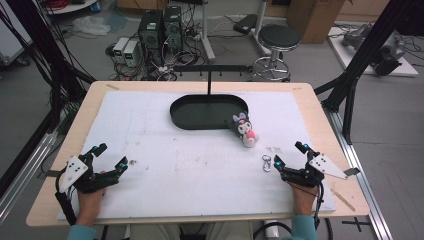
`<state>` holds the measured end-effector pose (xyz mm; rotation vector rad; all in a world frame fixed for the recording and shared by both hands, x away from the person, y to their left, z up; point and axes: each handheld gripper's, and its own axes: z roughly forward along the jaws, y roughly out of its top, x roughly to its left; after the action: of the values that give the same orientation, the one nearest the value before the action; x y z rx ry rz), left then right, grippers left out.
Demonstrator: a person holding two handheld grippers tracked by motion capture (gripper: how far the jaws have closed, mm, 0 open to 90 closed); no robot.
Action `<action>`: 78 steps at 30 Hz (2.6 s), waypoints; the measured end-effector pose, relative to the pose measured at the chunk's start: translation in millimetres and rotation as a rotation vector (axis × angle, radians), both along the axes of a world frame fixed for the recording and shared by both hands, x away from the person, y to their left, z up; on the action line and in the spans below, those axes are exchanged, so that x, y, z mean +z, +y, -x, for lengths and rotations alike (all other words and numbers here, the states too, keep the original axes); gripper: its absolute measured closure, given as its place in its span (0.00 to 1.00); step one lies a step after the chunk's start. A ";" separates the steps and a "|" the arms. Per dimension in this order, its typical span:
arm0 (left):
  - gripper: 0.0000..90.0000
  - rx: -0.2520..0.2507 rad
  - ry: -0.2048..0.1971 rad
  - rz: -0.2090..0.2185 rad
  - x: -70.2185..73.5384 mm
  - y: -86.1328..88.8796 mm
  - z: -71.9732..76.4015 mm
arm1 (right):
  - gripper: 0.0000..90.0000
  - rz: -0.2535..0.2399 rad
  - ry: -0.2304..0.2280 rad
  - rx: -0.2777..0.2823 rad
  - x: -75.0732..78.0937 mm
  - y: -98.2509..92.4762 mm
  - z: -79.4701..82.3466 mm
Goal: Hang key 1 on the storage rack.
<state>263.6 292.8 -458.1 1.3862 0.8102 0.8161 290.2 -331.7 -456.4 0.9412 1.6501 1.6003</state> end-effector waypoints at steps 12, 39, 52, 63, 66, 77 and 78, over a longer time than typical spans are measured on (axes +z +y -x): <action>0.13 0.000 0.002 -0.001 0.1 -0.3 0.2 | 0.04 0.001 -0.004 -0.006 0.0 0.7 0.0; 0.13 -0.002 -0.001 0.002 0.1 0.2 -0.1 | 0.04 0.088 0.126 -0.015 47.4 4.7 -22.1; 0.13 -0.001 -0.002 0.003 0.0 -0.2 0.3 | 0.04 0.183 0.228 0.049 92.7 17.5 -52.0; 0.13 -0.002 -0.002 0.002 0.0 -0.1 0.3 | 0.04 0.273 0.345 0.113 107.3 38.9 -80.7; 0.13 -0.001 -0.003 0.002 0.0 0.1 0.1 | 0.04 0.290 0.363 0.125 108.0 44.4 -88.2; 0.13 -0.001 -0.003 0.002 0.0 0.1 0.1 | 0.04 0.393 0.503 0.144 98.1 65.4 -114.6; 0.13 -0.002 -0.003 0.001 0.1 0.1 0.2 | 0.04 0.400 0.517 0.145 96.5 67.0 -116.8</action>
<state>263.4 292.9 -458.0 1.3847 0.8073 0.8161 407.0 -264.7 -360.0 1.0926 2.3292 1.0907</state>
